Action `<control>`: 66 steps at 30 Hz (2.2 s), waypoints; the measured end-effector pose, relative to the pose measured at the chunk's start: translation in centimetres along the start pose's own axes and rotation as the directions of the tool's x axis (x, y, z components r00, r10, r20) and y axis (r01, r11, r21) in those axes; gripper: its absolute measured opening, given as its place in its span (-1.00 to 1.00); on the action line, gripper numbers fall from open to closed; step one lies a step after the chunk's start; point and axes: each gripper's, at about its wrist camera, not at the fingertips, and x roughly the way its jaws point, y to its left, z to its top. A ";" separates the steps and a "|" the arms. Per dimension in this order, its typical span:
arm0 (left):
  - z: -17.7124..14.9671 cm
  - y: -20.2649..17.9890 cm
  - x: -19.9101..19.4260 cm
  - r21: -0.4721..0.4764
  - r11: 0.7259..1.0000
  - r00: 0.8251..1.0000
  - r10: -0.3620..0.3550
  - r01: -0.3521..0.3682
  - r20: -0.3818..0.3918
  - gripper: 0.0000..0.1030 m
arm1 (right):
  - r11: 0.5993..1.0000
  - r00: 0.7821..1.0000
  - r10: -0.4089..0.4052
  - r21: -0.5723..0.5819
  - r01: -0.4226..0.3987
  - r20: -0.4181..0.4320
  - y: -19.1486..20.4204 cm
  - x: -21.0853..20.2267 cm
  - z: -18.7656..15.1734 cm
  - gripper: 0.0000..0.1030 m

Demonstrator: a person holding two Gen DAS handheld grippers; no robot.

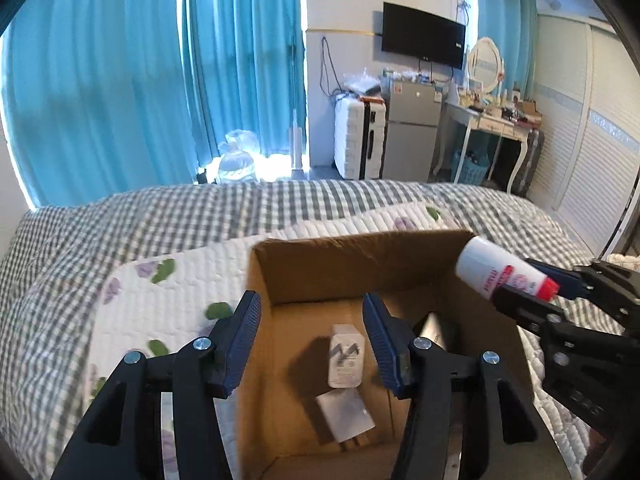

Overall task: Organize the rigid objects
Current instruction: 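Lower both held items into the box and open both tools, then grasp the pink card case with the left tool while the right tool grasps the white dryer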

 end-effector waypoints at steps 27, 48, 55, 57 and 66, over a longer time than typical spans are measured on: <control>-1.5 2.7 -10.3 0.015 0.998 0.996 0.060 -0.061 0.064 0.91 | 0.989 0.987 -0.130 0.060 0.136 -0.092 2.9 -5.3 1.8 0.28; -10.5 0.8 -18.6 -0.035 0.998 0.997 0.059 -0.057 0.048 0.99 | 0.991 0.989 -0.116 0.059 0.121 -0.094 5.2 -20.1 -8.3 1.00; -13.7 1.4 -12.0 -0.126 0.987 0.995 0.104 -0.103 -0.002 0.99 | 0.985 0.982 -0.102 0.120 0.122 -0.161 5.1 -11.9 -12.6 1.00; -13.7 1.1 -10.3 -0.113 0.984 0.990 0.141 -0.141 -0.004 0.99 | 0.982 0.977 -0.116 0.124 0.139 -0.179 5.0 -9.3 -13.0 1.00; -17.0 0.7 -3.6 -0.090 0.988 0.989 0.117 -0.126 -0.093 0.99 | 0.984 0.936 -0.089 0.118 0.136 -0.340 4.4 1.0 -16.8 0.53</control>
